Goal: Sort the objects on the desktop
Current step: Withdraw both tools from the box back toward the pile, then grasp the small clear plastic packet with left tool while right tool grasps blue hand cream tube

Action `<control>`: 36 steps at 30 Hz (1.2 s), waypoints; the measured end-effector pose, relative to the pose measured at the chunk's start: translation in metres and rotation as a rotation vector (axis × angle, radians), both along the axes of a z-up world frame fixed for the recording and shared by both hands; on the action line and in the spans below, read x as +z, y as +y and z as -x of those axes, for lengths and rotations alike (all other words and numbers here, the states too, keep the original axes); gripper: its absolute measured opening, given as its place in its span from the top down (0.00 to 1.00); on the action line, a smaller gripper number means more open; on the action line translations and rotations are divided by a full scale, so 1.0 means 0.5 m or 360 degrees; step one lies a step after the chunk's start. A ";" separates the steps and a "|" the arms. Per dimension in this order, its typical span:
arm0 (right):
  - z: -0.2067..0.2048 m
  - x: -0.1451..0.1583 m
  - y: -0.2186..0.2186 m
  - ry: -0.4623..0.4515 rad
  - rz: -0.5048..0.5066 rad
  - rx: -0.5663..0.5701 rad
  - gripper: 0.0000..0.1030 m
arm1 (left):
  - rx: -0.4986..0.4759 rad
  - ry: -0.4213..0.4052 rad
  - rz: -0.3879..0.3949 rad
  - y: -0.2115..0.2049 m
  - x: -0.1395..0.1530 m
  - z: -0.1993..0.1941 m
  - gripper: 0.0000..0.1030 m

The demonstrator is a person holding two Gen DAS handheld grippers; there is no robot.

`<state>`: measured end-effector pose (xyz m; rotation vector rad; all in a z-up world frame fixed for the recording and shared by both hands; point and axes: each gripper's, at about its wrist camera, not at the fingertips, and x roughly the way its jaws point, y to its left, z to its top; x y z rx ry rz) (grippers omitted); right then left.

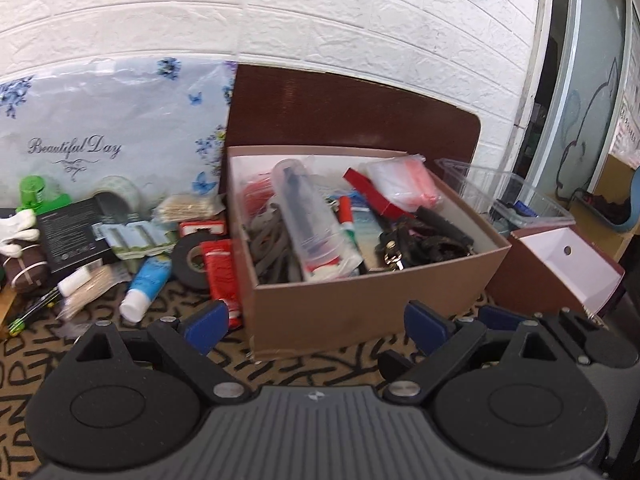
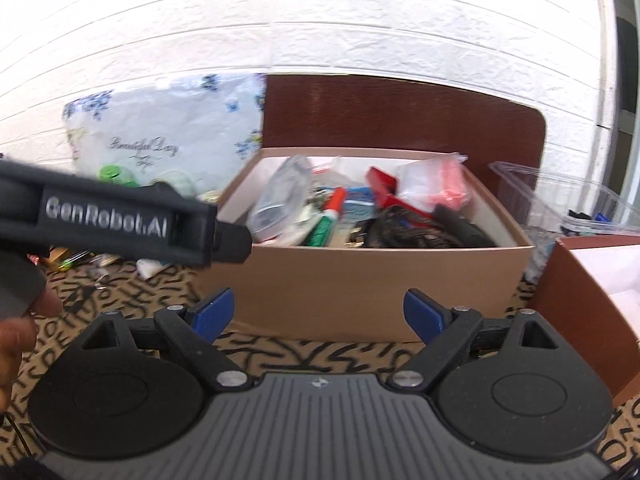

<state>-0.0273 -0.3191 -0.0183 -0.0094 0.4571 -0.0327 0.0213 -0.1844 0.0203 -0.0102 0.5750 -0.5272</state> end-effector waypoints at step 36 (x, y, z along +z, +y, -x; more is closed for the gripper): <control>-0.210 -0.099 0.336 0.0147 0.0135 0.0513 0.22 | 0.0396 0.0276 0.0221 0.313 -0.140 -0.173 0.23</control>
